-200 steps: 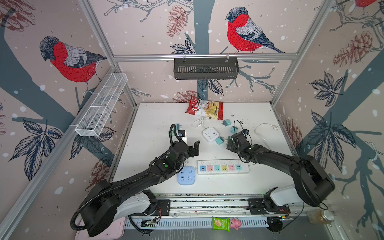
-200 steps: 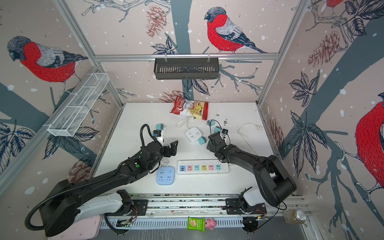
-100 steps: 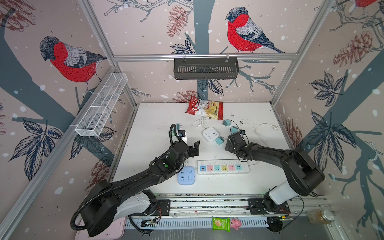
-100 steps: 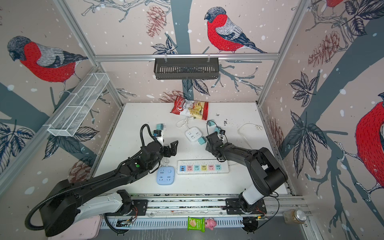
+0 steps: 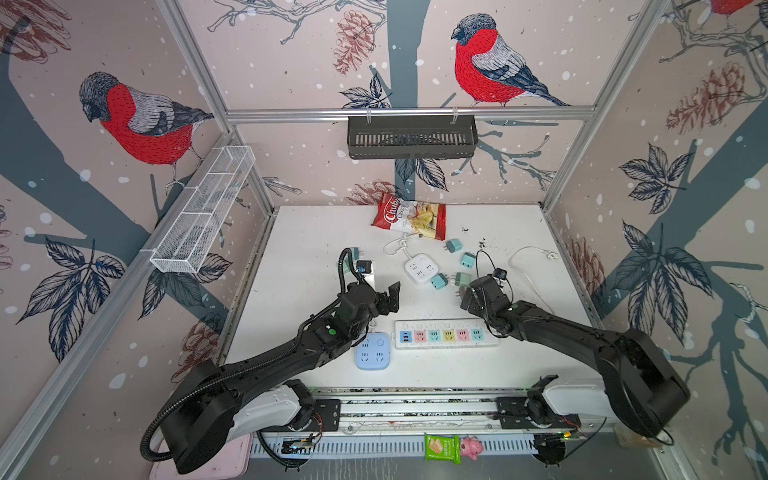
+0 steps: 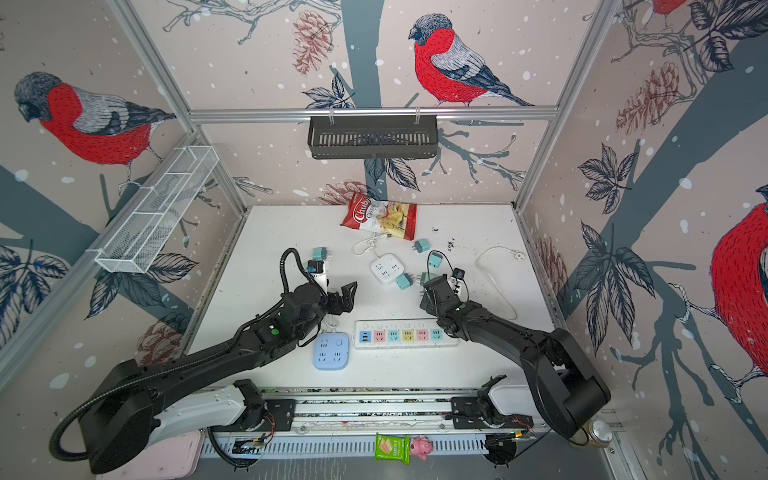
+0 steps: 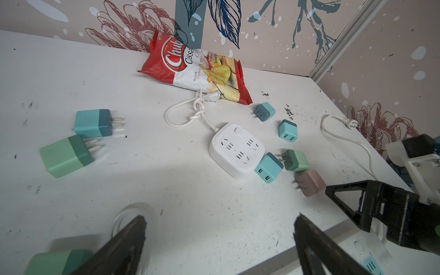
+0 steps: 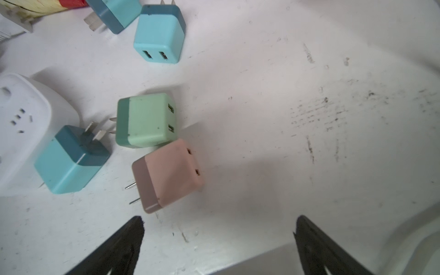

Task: Insert the plug
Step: 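Lower the right gripper onto the pink adapter and close on it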

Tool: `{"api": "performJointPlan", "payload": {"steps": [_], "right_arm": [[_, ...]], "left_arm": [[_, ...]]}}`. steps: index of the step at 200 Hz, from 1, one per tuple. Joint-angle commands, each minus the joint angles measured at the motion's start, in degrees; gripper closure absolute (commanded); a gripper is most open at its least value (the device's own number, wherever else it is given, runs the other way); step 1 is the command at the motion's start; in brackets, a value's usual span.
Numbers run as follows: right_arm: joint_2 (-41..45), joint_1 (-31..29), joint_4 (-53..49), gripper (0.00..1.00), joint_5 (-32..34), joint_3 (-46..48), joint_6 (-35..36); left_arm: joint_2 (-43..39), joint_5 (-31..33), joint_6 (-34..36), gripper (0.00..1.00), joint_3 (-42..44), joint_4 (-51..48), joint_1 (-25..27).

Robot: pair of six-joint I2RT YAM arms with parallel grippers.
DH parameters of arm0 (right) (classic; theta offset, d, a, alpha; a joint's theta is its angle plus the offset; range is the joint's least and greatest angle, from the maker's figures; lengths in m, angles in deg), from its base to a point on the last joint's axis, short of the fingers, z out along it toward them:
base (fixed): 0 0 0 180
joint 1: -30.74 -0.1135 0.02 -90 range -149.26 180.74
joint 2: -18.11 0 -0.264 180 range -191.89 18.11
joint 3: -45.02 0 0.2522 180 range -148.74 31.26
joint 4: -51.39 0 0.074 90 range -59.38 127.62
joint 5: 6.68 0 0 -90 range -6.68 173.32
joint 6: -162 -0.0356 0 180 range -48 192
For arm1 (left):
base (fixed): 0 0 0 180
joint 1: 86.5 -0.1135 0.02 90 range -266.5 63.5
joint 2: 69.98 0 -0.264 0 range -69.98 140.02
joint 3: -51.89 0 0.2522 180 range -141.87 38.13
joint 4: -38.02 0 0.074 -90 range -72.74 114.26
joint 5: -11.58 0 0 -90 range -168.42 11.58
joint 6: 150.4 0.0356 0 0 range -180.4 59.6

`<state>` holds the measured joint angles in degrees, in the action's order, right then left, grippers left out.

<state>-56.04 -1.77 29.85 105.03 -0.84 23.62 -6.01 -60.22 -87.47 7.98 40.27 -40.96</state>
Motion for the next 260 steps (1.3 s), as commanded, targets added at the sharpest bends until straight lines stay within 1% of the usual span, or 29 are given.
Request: {"api": "performJointPlan", "payload": {"steps": [1,22,36,59,140,177,195,219,260], "right_arm": [[2.1,-0.8,-0.5,0.01,0.7,0.1,-1.4],[3.3,-1.7,0.4,0.03,0.3,-0.6,-1.1],[2.6,-1.7,0.3,0.08,0.1,-1.7,-1.2],[-2.0,-1.7,0.5,0.14,-0.3,-3.9,-1.4],[-15.9,0.0,0.5,0.15,2.2,-12.5,-1.1],[-20.5,0.0,-1.1,0.16,2.5,-14.0,-0.9],[-20.4,-0.3,-1.7,0.17,3.0,-13.3,-1.2],[-17.6,-0.9,-2.2,0.15,4.4,-11.1,-1.8],[-13.3,-1.1,-2.6,0.14,4.1,-7.3,-2.0]], "left_arm": [[-0.3,-0.1,-0.3,0.04,-0.4,1.8,0.1],[-0.6,0.0,-0.2,0.04,-0.3,1.8,0.0],[-0.7,0.0,-0.2,0.04,-0.3,1.9,0.0],[-0.7,0.0,-0.2,0.04,-0.1,1.9,0.1],[-0.4,-0.2,-0.3,0.04,-0.3,1.9,0.1],[-0.6,-0.4,-0.4,0.04,-0.2,2.0,0.1],[-0.5,-0.5,-0.4,0.04,-0.2,2.1,0.1],[-0.2,-0.5,-0.4,0.04,-0.3,2.1,0.0],[-0.4,-0.6,-0.4,0.04,-0.3,2.1,0.1]]}}
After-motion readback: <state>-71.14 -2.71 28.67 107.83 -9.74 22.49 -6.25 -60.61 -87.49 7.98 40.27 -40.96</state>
